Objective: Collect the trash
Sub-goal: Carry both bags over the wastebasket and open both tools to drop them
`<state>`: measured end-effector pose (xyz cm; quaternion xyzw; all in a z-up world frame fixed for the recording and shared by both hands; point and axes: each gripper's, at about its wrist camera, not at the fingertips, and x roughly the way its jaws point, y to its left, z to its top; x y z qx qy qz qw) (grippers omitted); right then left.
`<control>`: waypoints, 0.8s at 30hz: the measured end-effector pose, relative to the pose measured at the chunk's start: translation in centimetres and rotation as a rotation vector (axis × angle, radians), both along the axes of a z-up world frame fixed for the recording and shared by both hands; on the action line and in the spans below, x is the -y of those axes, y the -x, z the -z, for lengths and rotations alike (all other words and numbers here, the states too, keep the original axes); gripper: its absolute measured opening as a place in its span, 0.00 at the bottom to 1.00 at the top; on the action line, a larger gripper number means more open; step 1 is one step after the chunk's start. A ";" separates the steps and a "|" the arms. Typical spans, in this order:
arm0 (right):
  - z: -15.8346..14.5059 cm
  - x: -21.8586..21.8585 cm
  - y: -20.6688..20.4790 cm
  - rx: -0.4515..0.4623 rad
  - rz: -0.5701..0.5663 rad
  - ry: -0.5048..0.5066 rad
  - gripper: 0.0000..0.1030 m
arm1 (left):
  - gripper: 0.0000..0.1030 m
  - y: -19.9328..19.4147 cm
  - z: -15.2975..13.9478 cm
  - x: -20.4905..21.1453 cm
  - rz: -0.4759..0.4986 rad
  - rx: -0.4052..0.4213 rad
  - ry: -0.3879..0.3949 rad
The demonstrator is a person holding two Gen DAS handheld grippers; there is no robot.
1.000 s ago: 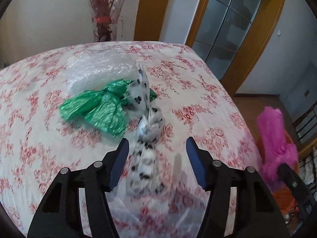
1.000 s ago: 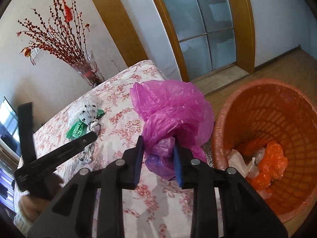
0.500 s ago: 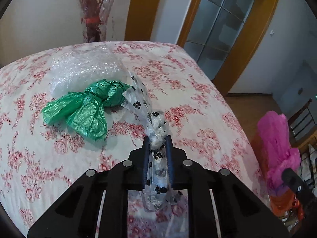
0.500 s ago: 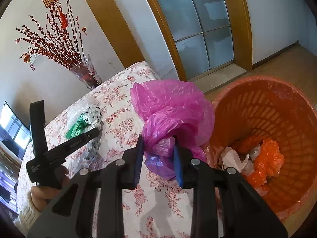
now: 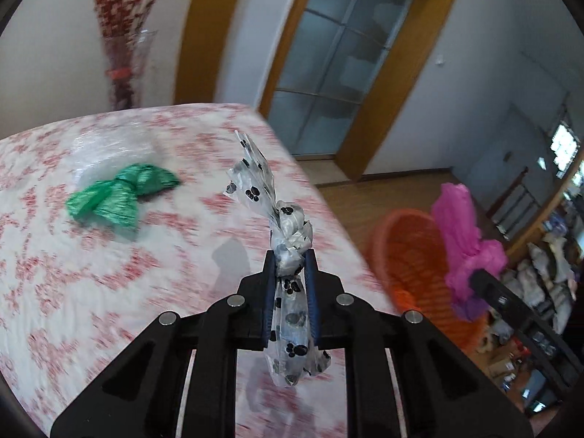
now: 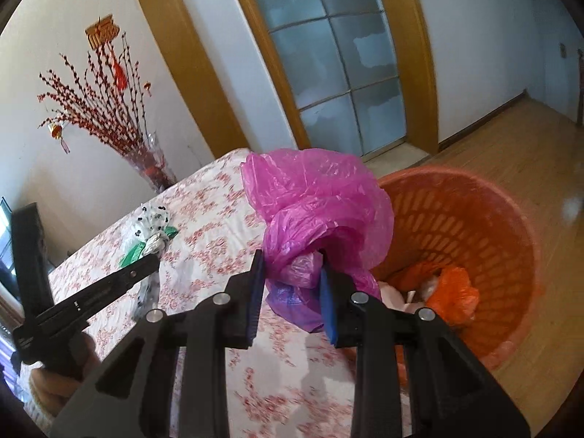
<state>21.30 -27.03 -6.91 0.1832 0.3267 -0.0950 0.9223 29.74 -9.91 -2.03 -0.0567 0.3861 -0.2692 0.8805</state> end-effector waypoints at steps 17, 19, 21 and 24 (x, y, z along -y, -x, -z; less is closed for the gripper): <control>-1.6 5.0 5.9 0.053 0.160 0.037 0.27 | 0.15 5.0 -1.5 8.1 0.220 0.034 0.055; -1.5 5.4 6.0 0.054 0.168 0.030 0.27 | 0.15 5.3 -1.4 8.9 0.234 0.034 0.057; -1.3 5.9 6.0 0.055 0.175 0.022 0.27 | 0.15 5.4 -1.4 9.5 0.248 0.034 0.063; -1.1 6.6 5.9 0.055 0.183 0.016 0.27 | 0.15 5.5 -1.3 10.4 0.269 0.033 0.069</control>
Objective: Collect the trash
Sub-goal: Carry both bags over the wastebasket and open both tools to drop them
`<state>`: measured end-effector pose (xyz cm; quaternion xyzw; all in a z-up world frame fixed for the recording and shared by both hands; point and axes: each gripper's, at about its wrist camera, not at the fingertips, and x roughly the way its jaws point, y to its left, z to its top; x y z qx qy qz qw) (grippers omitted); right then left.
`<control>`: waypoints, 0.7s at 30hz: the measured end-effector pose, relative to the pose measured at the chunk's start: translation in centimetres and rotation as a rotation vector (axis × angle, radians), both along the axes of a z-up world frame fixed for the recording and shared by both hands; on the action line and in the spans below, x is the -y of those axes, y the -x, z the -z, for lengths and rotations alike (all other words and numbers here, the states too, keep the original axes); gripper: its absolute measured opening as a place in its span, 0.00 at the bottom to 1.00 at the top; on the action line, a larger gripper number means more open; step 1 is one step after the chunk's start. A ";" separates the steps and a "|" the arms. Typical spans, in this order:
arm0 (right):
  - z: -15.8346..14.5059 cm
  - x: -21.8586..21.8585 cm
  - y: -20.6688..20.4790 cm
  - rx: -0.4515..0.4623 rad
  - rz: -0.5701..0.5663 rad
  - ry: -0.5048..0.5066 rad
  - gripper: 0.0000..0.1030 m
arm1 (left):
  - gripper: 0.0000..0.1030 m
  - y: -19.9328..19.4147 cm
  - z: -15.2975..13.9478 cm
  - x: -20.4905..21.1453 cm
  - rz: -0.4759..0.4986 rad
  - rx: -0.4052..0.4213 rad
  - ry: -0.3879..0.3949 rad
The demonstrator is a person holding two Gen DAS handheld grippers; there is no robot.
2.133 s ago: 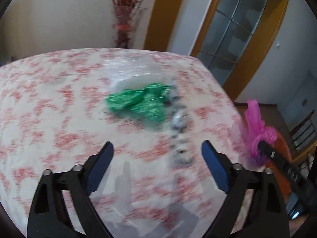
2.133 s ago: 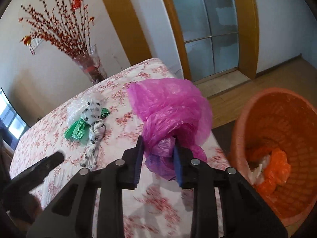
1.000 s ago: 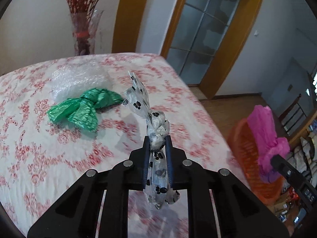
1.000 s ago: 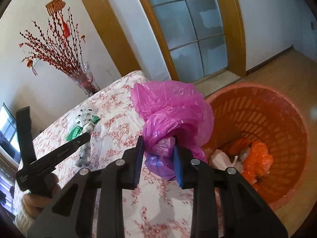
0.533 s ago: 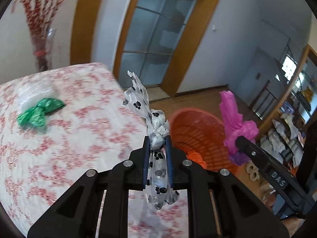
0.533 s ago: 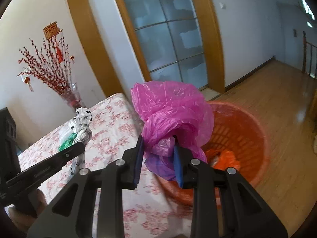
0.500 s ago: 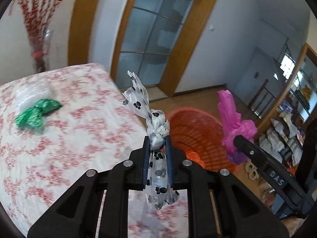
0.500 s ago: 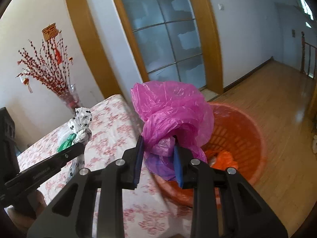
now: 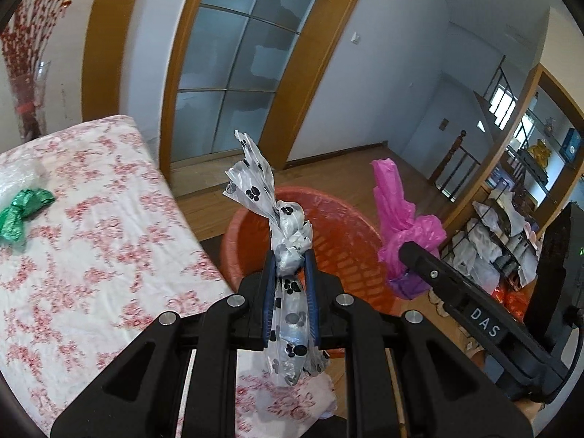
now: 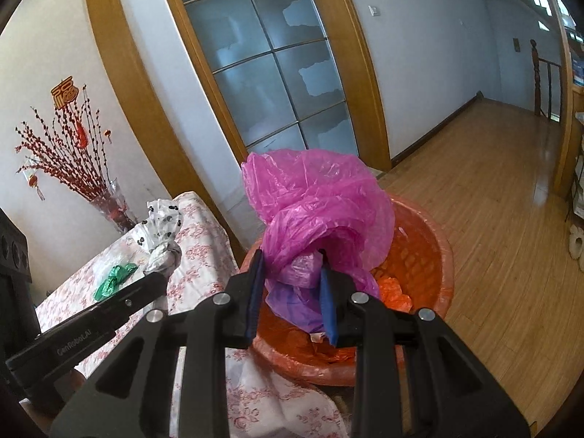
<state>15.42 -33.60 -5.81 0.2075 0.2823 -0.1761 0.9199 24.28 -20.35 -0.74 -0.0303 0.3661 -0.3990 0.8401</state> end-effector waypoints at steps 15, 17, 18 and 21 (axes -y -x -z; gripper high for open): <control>2.4 2.5 -2.0 -0.034 0.043 -0.033 0.27 | 0.15 -1.9 1.3 4.0 0.051 -0.039 0.000; 2.6 2.5 -2.3 -0.039 0.047 -0.036 0.27 | 0.15 -2.0 1.5 4.2 0.056 -0.043 -0.001; 2.8 2.6 -2.4 -0.041 0.049 -0.038 0.27 | 0.15 -2.0 1.7 4.4 0.059 -0.046 -0.001; 3.3 3.1 -2.6 -0.048 0.052 -0.043 0.27 | 0.15 -2.2 2.0 4.5 0.063 -0.054 -0.003</control>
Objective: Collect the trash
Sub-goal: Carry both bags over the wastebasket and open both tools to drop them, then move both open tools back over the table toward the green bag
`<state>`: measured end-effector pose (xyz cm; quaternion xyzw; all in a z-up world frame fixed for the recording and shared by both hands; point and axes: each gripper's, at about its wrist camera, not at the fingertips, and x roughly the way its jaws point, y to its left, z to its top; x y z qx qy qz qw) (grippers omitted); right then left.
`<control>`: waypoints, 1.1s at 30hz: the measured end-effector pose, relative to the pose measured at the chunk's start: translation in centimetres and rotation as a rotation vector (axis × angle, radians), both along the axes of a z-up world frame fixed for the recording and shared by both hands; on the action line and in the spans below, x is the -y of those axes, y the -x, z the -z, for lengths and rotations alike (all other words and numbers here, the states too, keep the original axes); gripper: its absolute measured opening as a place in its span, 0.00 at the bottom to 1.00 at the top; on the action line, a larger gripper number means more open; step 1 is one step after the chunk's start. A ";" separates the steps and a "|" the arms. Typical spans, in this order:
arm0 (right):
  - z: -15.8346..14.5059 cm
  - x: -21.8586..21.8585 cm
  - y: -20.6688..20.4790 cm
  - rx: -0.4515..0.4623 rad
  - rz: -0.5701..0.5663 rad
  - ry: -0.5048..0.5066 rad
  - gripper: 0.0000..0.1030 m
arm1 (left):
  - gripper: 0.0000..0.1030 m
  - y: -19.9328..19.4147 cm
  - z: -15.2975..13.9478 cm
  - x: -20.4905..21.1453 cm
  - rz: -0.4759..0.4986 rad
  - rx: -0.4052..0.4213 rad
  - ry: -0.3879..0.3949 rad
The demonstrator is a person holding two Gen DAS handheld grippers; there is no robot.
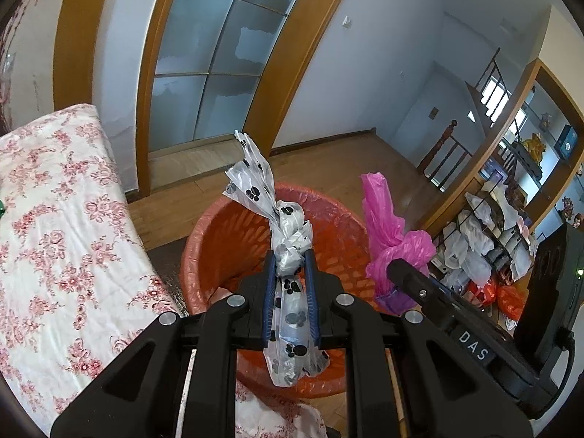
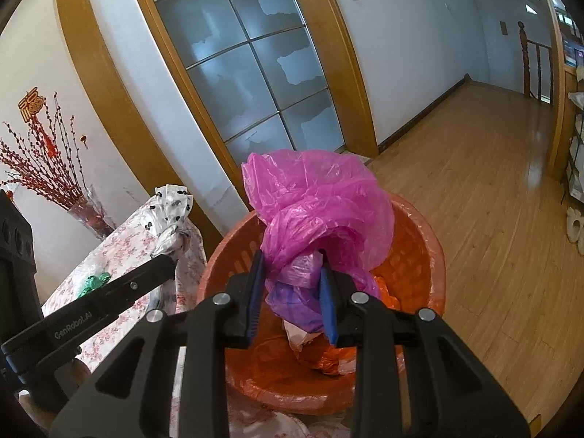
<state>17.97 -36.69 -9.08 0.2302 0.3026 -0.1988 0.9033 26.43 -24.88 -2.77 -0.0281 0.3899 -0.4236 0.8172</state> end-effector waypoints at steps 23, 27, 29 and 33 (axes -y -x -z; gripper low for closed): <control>0.5 0.9 -0.4 -0.005 0.035 -0.040 0.49 | 0.51 -2.2 1.8 -2.4 -0.109 -0.035 -0.079; 0.4 0.3 -0.5 -0.007 0.023 -0.034 0.50 | 0.51 -2.8 2.1 -5.5 -0.175 -0.012 -0.124; 0.5 -0.2 -0.8 -0.013 0.006 -0.033 0.50 | 0.51 -2.9 2.2 -6.8 -0.200 -0.003 -0.144; 0.5 -1.9 -1.6 -0.026 -0.040 -0.033 0.50 | 0.51 -3.4 2.5 -10.0 -0.260 0.003 -0.183</control>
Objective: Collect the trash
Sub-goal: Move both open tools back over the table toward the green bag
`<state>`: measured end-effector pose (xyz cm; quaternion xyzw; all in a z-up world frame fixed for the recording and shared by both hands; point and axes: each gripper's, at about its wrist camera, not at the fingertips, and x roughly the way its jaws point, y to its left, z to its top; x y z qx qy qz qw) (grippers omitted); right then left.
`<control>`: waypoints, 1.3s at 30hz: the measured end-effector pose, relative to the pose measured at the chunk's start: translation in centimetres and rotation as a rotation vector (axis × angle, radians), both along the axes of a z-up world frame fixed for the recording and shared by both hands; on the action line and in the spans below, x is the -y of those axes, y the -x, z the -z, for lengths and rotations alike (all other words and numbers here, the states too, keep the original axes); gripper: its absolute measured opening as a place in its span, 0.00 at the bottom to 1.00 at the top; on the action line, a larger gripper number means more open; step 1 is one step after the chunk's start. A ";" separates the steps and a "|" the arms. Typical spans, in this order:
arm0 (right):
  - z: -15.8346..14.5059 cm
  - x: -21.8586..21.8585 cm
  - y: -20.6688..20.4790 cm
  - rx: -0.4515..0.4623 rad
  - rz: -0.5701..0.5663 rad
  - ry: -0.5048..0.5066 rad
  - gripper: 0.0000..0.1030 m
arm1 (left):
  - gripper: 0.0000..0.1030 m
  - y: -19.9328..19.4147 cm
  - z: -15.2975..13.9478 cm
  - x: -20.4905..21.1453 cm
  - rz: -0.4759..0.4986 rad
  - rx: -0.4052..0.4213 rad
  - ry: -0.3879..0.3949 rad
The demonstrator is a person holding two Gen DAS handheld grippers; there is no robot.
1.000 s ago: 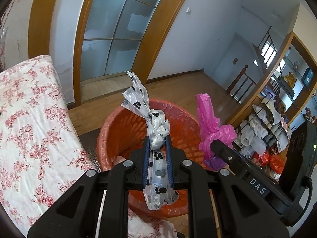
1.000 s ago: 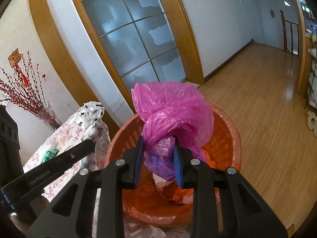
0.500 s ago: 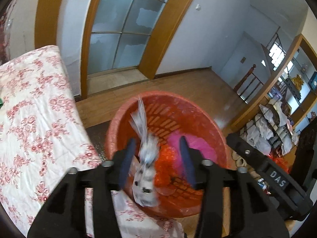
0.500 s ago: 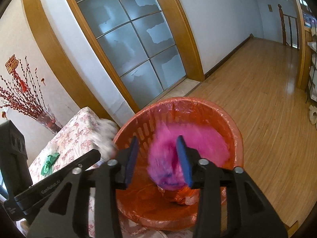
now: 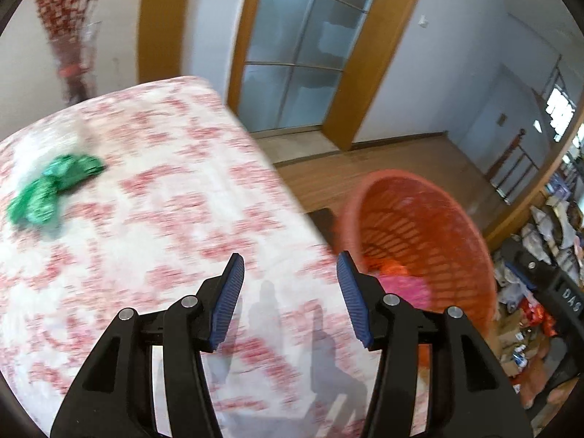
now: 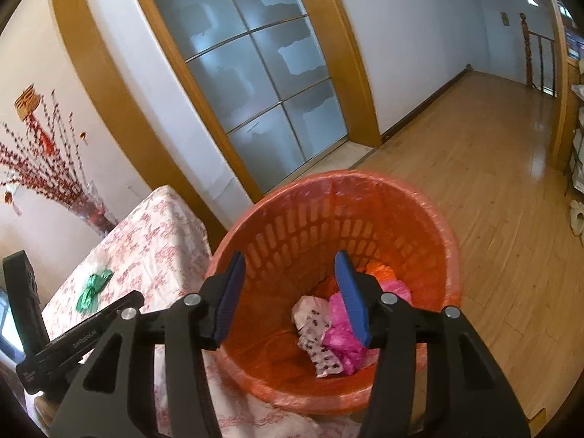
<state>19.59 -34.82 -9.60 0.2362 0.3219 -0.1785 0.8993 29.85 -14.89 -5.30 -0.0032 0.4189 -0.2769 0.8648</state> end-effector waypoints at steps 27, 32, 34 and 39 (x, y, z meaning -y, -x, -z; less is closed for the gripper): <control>3.3 -29.5 -20.5 -0.117 -0.524 -0.036 0.49 | 0.55 -2.9 -0.9 -30.2 -0.594 0.063 -0.007; 5.1 -30.7 -23.8 -0.145 -0.454 -0.056 0.49 | 0.55 -3.4 -0.3 -32.3 -0.625 0.048 0.030; 5.6 -31.3 -24.9 -0.164 -0.441 -0.044 0.49 | 0.55 -3.7 0.0 -32.7 -0.627 0.043 0.037; 6.8 -32.4 -26.7 -0.196 -0.431 -0.005 0.49 | 0.55 -4.3 0.5 -33.1 -0.628 0.035 0.046</control>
